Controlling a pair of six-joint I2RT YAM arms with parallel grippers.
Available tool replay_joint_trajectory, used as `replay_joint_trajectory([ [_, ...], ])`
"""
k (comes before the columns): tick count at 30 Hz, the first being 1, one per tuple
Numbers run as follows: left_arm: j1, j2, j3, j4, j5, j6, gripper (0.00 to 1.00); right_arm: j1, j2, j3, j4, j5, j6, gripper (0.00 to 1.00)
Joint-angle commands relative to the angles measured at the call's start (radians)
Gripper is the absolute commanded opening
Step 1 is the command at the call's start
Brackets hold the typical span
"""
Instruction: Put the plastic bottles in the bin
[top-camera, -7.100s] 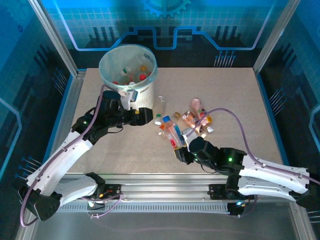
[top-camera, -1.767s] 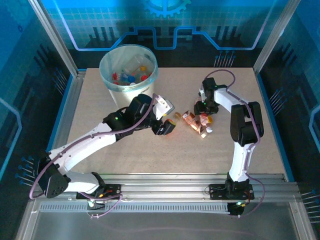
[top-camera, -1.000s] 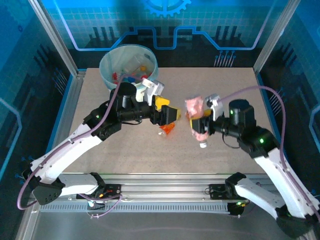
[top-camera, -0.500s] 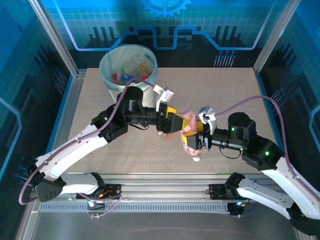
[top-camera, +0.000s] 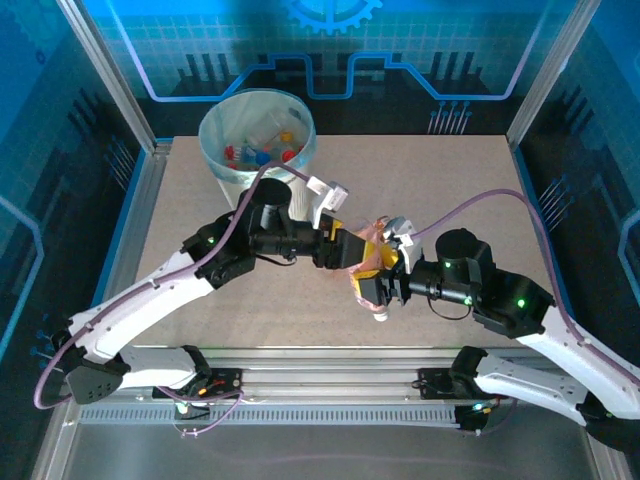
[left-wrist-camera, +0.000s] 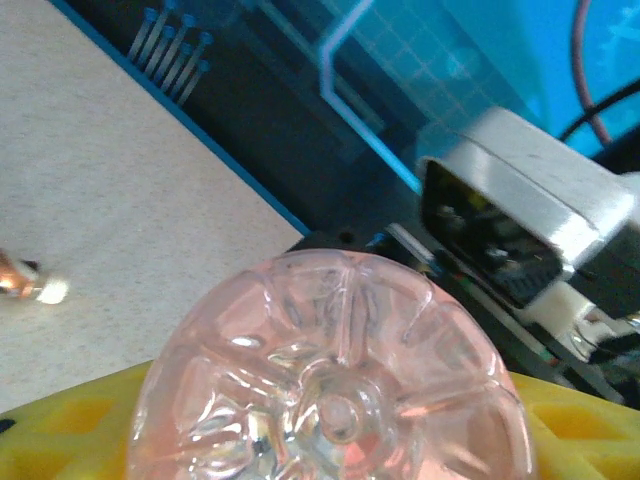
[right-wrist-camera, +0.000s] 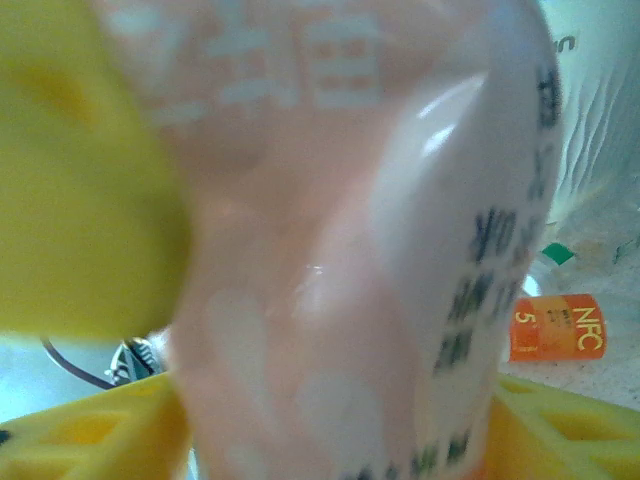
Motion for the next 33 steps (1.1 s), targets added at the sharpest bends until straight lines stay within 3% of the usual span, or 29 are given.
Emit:
replay_joint_trajectory([
  [1, 0.008, -0.052, 0.04, -0.044, -0.151, 0.037, 0.53, 0.019, -0.024, 0.015, 0.026, 0.066, 0.013, 0.81],
  [3, 0.009, -0.069, 0.047, -0.048, -0.206, 0.056, 0.52, 0.019, -0.03, 0.026, 0.012, 0.108, 0.023, 0.87],
  [8, 0.084, -0.082, 0.176, -0.143, -0.34, 0.161, 0.5, 0.018, -0.061, 0.045, -0.019, 0.221, 0.039, 0.89],
  [13, 0.333, 0.016, 0.42, -0.252, -0.333, 0.23, 0.48, 0.019, -0.103, 0.027, -0.02, 0.316, 0.045, 0.9],
  [18, 0.471, 0.208, 0.681, -0.332, -0.398, 0.394, 0.48, 0.018, -0.116, 0.028, -0.055, 0.365, 0.054, 0.89],
  [21, 0.493, 0.311, 0.767, -0.317, -0.482, 0.503, 0.47, 0.018, -0.115, 0.032, -0.079, 0.386, 0.056, 0.88],
  [27, 0.506, 0.519, 0.955, -0.438, -0.496, 0.594, 0.47, 0.018, -0.115, 0.046, -0.135, 0.425, 0.066, 0.87],
  [33, 0.505, 0.607, 0.949, -0.515, -0.621, 0.71, 0.47, 0.017, -0.115, 0.048, -0.168, 0.44, 0.063, 0.87],
])
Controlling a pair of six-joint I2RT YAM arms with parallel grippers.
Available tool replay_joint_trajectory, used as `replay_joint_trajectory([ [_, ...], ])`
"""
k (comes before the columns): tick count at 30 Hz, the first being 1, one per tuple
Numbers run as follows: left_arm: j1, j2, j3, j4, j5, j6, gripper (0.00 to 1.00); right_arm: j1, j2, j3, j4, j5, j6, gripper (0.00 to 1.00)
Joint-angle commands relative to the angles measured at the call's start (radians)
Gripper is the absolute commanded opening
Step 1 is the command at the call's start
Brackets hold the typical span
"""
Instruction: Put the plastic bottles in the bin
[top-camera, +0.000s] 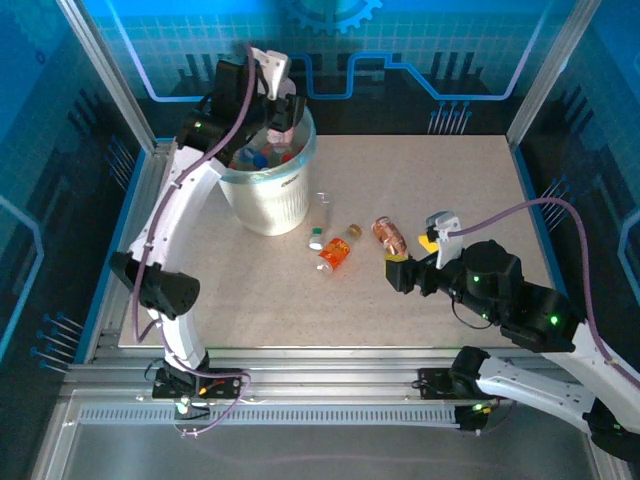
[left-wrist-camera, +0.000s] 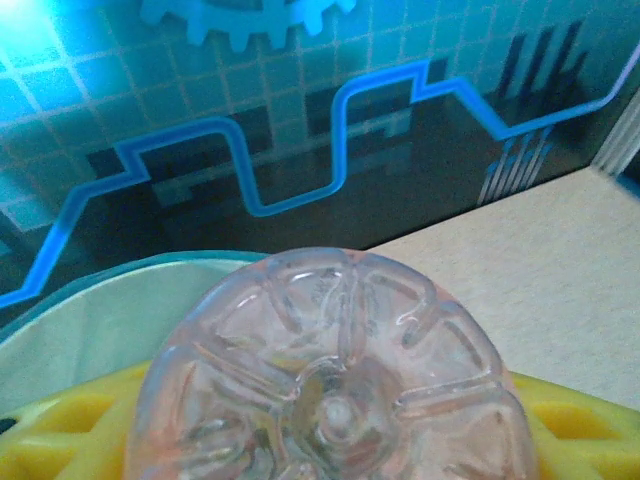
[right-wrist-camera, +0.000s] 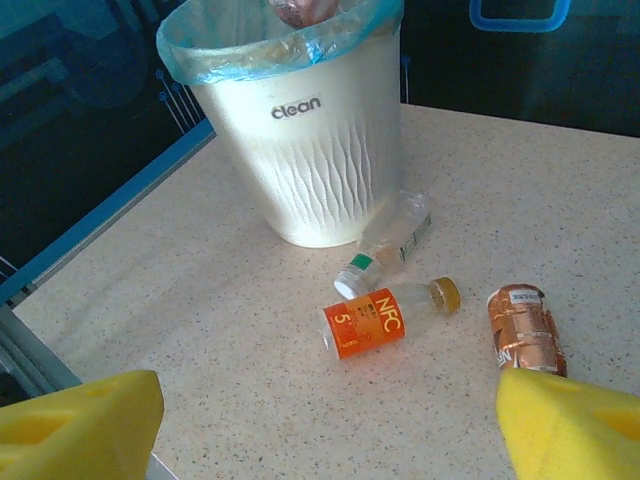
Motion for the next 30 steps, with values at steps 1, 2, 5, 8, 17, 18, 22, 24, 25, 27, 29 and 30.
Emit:
replay_joint_trajectory([
  [1, 0.004, 0.006, 0.016, -0.104, -0.123, 0.119, 0.47, 0.012, -0.004, 0.024, -0.036, 0.037, 0.013, 0.87],
  [2, 0.004, 0.009, 0.003, -0.104, -0.146, 0.137, 0.47, 0.012, -0.002, 0.022, -0.039, 0.035, 0.015, 0.87],
  [5, 0.009, 0.019, -0.041, -0.097, -0.17, 0.164, 0.47, 0.012, 0.004, 0.013, -0.041, 0.035, 0.018, 0.87],
  [8, 0.011, 0.034, -0.056, -0.103, -0.182, 0.171, 0.48, 0.01, 0.016, 0.008, -0.043, 0.035, 0.02, 0.87],
  [17, 0.016, 0.08, -0.099, -0.117, -0.269, 0.274, 0.48, 0.01, 0.041, 0.008, -0.075, 0.038, 0.036, 0.87],
  [18, 0.017, 0.083, -0.106, -0.118, -0.278, 0.279, 0.48, 0.01, 0.04, 0.005, -0.078, 0.04, 0.036, 0.87],
  [22, 0.02, 0.075, -0.068, -0.123, -0.249, 0.22, 0.48, 0.01, 0.033, 0.003, -0.093, 0.042, 0.043, 0.86],
  [24, 0.018, 0.077, 0.004, -0.139, -0.258, 0.211, 0.47, 0.011, 0.029, 0.007, -0.099, 0.046, 0.044, 0.86],
  [25, 0.017, 0.08, 0.038, -0.149, -0.264, 0.213, 0.47, 0.01, 0.027, 0.007, -0.101, 0.05, 0.045, 0.86],
  [27, 0.019, 0.073, 0.1, -0.157, -0.268, 0.212, 0.47, 0.01, 0.023, 0.007, -0.106, 0.058, 0.053, 0.86],
  [29, 0.019, 0.042, 0.111, -0.131, -0.278, 0.212, 0.46, 0.01, 0.017, 0.004, -0.106, 0.06, 0.06, 0.86],
  [30, 0.019, 0.023, 0.109, -0.112, -0.289, 0.214, 0.45, 0.011, 0.015, 0.002, -0.107, 0.06, 0.065, 0.86],
])
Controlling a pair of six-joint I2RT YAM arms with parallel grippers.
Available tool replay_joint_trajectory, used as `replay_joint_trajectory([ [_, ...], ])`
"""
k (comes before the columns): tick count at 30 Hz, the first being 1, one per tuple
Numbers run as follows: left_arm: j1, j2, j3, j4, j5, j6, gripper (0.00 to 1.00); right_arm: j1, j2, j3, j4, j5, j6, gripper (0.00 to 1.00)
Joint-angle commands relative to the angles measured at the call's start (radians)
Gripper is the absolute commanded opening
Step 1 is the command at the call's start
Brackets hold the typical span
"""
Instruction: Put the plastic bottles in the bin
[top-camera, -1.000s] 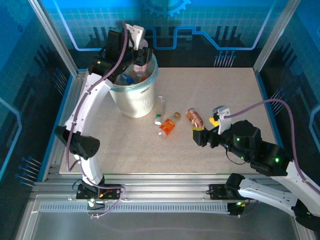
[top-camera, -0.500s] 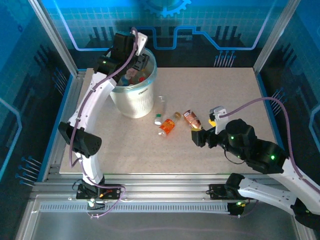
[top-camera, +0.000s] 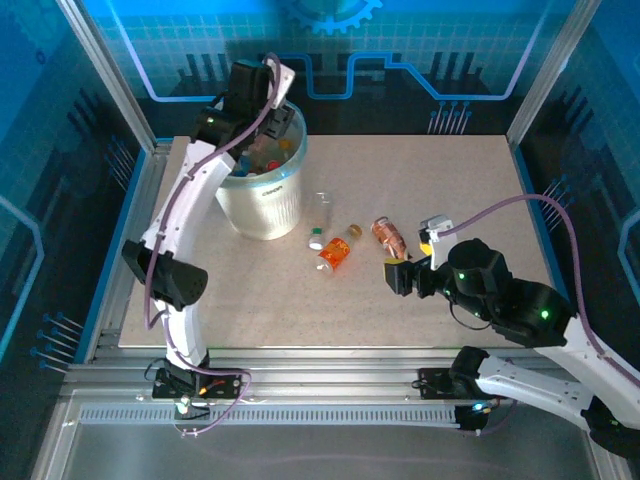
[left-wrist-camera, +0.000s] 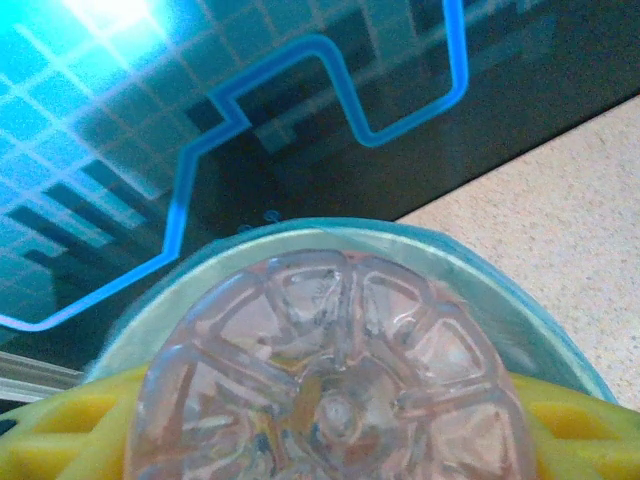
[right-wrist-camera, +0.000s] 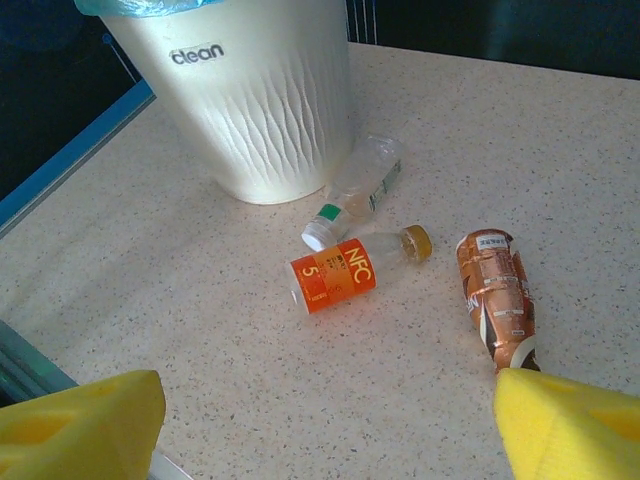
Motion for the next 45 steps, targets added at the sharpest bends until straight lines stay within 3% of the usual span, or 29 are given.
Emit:
replay_joint_trajectory([
  [1, 0.015, -0.062, 0.04, 0.003, -0.077, -0.001, 0.45, 0.01, -0.019, -0.001, -0.017, 0.027, 0.03, 0.86],
  [8, 0.059, -0.086, -0.076, 0.077, -0.147, 0.079, 0.47, 0.011, -0.022, -0.002, -0.031, 0.027, 0.05, 0.85],
  [13, 0.081, -0.071, -0.162, 0.066, -0.07, 0.057, 0.5, 0.012, -0.034, 0.002, -0.057, 0.048, 0.071, 0.85],
  [20, 0.08, -0.08, -0.208, 0.05, 0.061, -0.025, 0.81, 0.012, -0.056, -0.009, -0.076, 0.071, 0.107, 0.85],
  [24, 0.08, -0.12, -0.237, 0.057, 0.083, -0.054, 0.85, 0.012, -0.054, -0.009, -0.085, 0.078, 0.114, 0.84],
  [31, 0.082, -0.232, -0.293, 0.068, 0.201, -0.127, 0.85, 0.011, -0.04, -0.006, -0.074, 0.08, 0.116, 0.84],
  [39, 0.145, -0.269, -0.25, 0.028, 0.372, -0.296, 0.72, 0.011, -0.008, 0.002, -0.062, 0.078, 0.108, 0.84],
  [45, 0.193, -0.169, -0.224, -0.051, 0.331, -0.314, 0.65, 0.012, -0.002, -0.012, -0.058, 0.082, 0.105, 0.84],
])
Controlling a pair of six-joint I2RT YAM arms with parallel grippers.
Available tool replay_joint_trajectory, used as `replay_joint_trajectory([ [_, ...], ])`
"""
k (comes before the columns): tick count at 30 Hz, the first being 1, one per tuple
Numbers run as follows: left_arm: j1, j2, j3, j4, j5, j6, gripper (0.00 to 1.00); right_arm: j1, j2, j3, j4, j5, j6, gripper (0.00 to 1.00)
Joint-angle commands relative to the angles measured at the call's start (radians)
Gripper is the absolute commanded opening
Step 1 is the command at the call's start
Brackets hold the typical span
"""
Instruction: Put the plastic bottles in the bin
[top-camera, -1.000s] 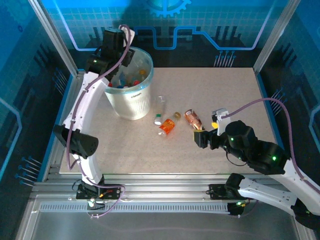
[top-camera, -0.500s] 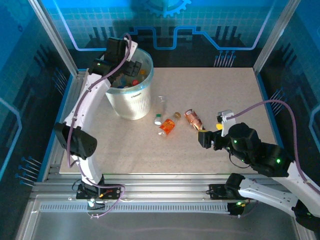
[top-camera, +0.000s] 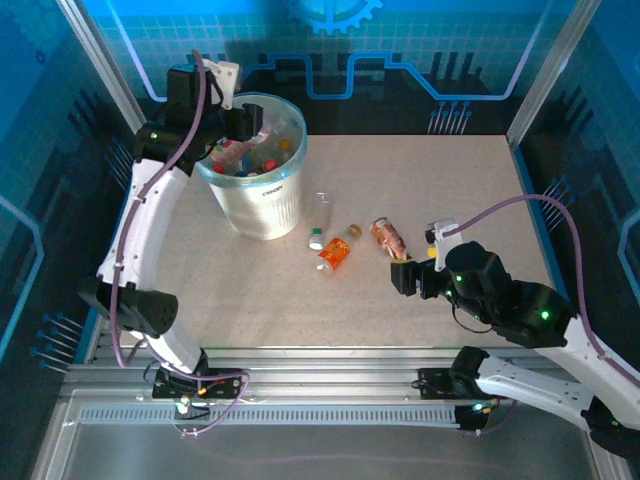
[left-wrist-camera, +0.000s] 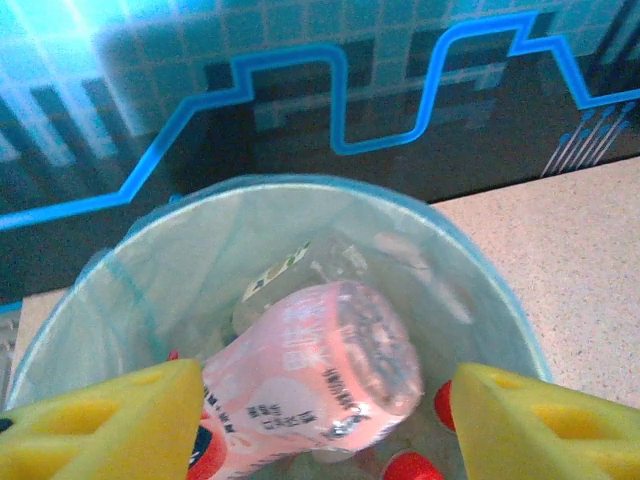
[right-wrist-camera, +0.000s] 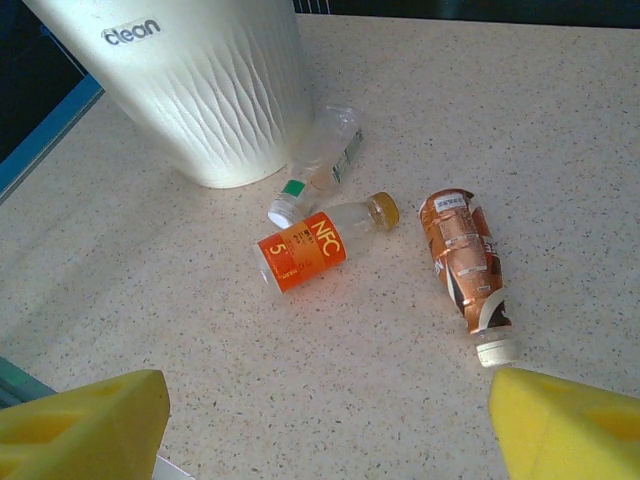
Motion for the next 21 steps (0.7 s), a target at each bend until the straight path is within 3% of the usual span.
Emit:
replay_joint_trajectory([
  [1, 0.02, 0.089, 0.032, -0.099, 0.026, -0.036, 0.64, 0.012, -0.003, -0.006, 0.01, 0.027, 0.013, 0.84],
  [13, 0.037, 0.207, -0.044, -0.155, 0.011, -0.059, 0.61, 0.011, 0.01, -0.018, 0.006, 0.036, 0.019, 0.84],
  [21, 0.039, 0.217, -0.004, -0.144, 0.185, -0.126, 0.7, 0.01, 0.022, -0.023, 0.012, 0.034, 0.031, 0.84],
])
